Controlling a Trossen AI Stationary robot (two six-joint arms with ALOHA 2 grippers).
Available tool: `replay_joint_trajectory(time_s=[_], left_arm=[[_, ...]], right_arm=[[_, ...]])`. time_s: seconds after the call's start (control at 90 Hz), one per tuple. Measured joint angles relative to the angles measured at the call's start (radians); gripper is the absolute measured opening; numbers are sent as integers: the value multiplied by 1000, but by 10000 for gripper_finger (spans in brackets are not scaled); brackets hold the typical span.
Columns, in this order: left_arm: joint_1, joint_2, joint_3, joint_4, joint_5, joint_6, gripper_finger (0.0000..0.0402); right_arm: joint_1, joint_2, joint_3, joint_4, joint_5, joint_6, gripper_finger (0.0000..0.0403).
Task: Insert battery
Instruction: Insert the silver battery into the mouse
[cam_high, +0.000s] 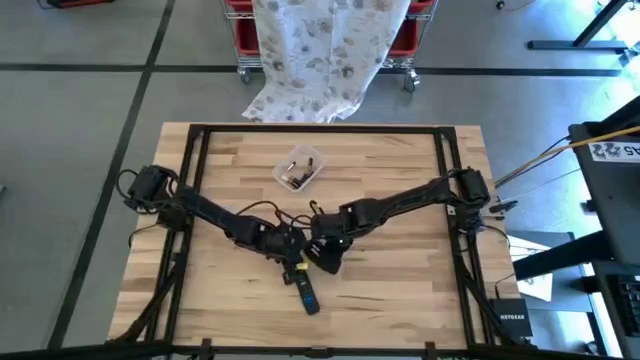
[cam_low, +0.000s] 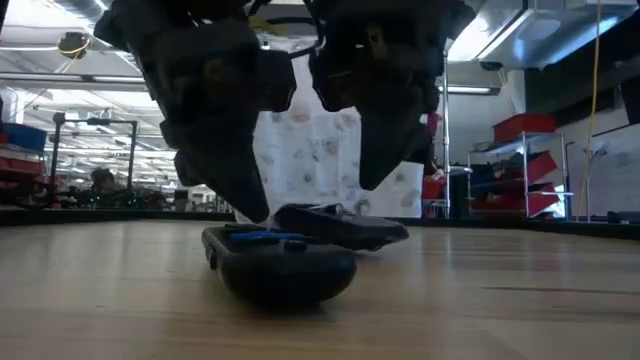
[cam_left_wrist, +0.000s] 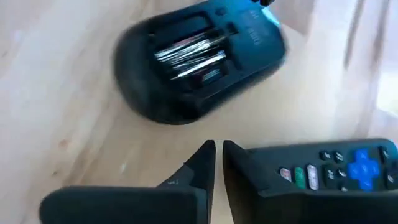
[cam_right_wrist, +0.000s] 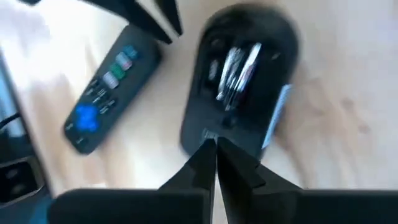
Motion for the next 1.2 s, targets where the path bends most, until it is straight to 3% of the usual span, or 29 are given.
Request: replay_joint_trajectory(time_s=[0.222,0.356,0.6,0.856,1.2], left_arm=[[-10,-3,0,-8,8,16,71],[-7,-31,0,-9,3,61,93],[17,-71,0,-8,-31,287,135],[50,-71,0,19,-74,481,186],[56,-43,0,138,-78,700,265]], right_arm=[[51,0,0,3,-50,7,18],[91,5,0,3,17,48,61],[110,5,-18,19,158,69,139],[102,6,-45,17,251,43,147],[94,7,-47,11,279,-82,147]])
